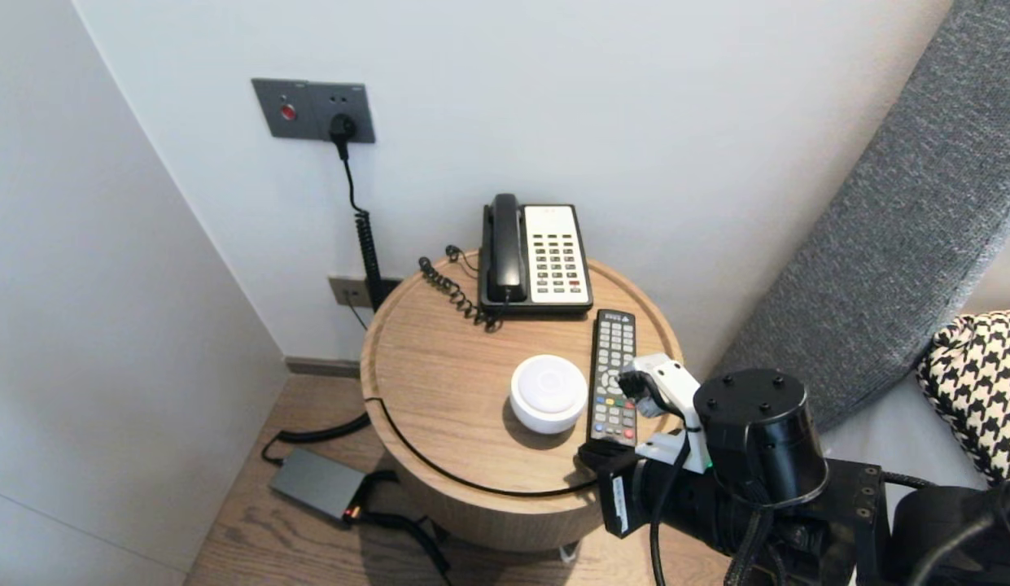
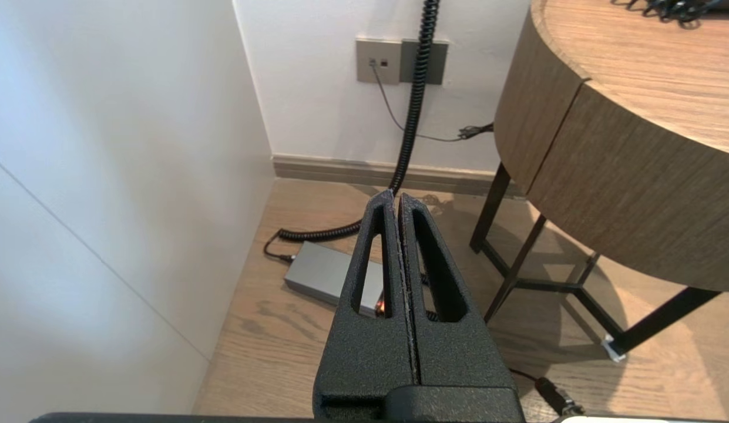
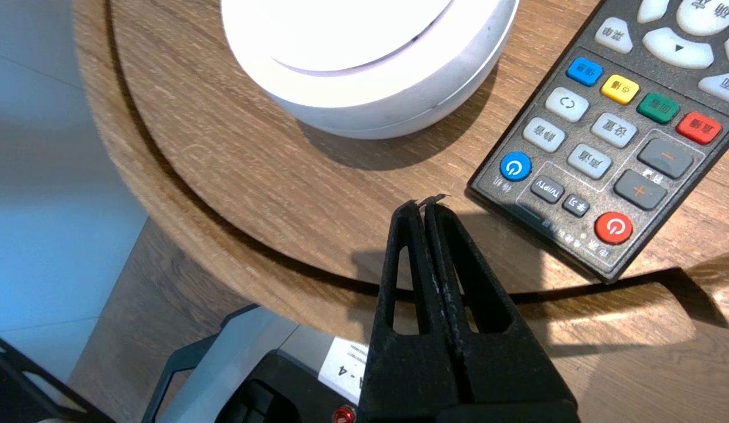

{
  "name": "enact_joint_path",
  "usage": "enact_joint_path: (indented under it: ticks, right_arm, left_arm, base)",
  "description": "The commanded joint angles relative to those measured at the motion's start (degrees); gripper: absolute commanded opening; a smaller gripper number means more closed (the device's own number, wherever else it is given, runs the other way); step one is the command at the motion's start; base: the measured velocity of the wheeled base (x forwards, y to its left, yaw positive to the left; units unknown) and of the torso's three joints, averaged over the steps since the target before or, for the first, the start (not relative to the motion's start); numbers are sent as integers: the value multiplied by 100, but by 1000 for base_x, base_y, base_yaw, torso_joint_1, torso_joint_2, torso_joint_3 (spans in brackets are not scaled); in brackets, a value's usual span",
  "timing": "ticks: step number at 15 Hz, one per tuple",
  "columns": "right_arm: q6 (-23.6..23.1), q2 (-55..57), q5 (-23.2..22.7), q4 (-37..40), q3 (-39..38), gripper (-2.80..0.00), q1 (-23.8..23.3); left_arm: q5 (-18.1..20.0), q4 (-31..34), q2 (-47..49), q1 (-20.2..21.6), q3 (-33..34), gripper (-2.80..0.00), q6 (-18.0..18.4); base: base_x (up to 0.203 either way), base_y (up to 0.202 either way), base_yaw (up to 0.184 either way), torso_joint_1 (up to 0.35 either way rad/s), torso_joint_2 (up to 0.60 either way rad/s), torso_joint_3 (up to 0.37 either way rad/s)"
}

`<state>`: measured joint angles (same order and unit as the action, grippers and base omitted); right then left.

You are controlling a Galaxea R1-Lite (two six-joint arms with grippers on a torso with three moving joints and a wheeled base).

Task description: Open the nightstand drawer

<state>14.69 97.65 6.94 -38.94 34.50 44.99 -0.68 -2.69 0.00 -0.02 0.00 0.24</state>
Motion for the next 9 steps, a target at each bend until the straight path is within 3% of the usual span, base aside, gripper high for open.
enact_joint_path:
  ticks: [1,9]
  right_arm:
    - [4,58,9,-20,-22,-280,-18]
    - [-89,-61,27,16,-226,-280,8]
  left_arm:
    - [-2,-3,-9,0,53,-280,2]
    - [-2,-3,-9,-3,53,-280,2]
  base:
    - [0,0,0,0,0,0]
    - [0,0,0,0,0,0]
